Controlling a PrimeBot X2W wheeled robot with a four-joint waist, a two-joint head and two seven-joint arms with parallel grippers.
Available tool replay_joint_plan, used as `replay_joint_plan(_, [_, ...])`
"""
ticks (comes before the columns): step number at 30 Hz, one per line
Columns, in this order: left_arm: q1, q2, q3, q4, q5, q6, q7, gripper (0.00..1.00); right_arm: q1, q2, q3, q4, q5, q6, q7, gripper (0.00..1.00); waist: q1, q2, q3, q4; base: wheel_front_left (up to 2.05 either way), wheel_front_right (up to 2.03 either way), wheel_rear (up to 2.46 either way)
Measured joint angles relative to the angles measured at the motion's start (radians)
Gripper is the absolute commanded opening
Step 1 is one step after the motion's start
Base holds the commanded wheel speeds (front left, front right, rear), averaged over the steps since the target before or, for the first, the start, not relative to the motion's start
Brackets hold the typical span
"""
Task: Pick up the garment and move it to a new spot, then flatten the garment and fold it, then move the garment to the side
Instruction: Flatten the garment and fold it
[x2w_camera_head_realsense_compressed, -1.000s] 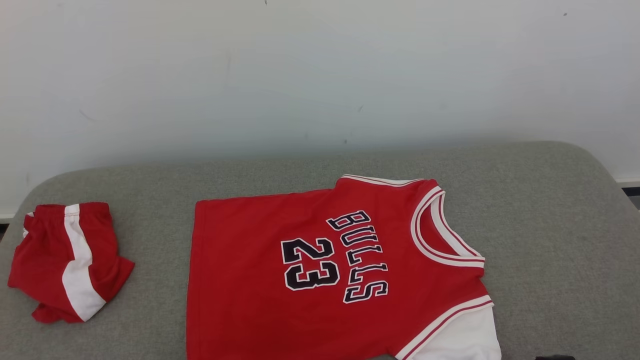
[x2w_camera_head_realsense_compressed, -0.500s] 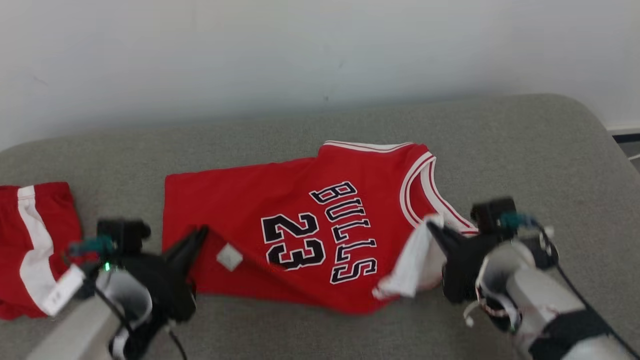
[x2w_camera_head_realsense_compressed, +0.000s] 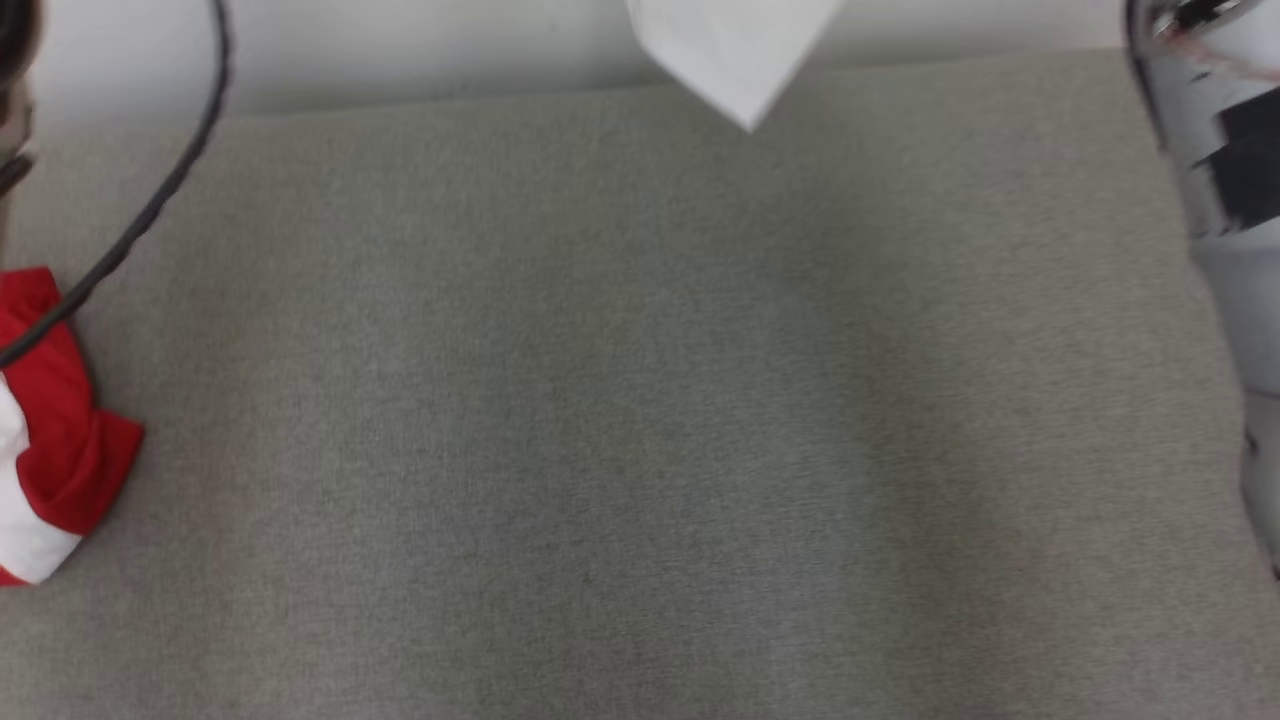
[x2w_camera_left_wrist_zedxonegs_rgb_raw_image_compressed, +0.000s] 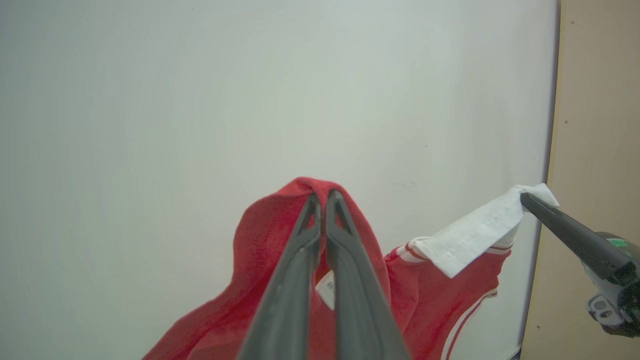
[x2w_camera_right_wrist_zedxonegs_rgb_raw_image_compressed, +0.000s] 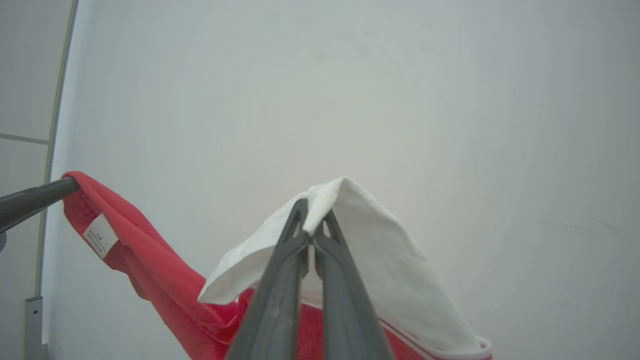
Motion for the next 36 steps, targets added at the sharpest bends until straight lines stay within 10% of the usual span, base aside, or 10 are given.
replay_joint_plan(3, [0.111, 0.07, 0.002, 0.002, -0.005, -0.009, -0.044, 0.0, 0.065, 0.011, 0.067, 0.016, -0.012, 0.047, -0.045, 0.0, 0.0, 0.0, 0.04, 0.015, 0.0, 0.0, 0.0])
replay_joint_plan(13, [0.559, 0.115, -0.059, 0.095, -0.03, -0.018, -0.151, 0.0, 0.521, -0.05, 0.118, 0.097, 0.009, 0.051, -0.172, 0.0, -0.0001, 0.0001, 0.041, 0.04, 0.0, 0.0, 0.0])
replay_joint_plan(36, [1.078, 0.029, -0.233, 0.19, 0.042, 0.059, -0.232, 0.0, 1.225, -0.163, 0.066, 0.098, 0.112, 0.044, -0.205, 0.0, -0.0005, -0.0002, -0.25, -0.009, 0.0, 0.0, 0.0])
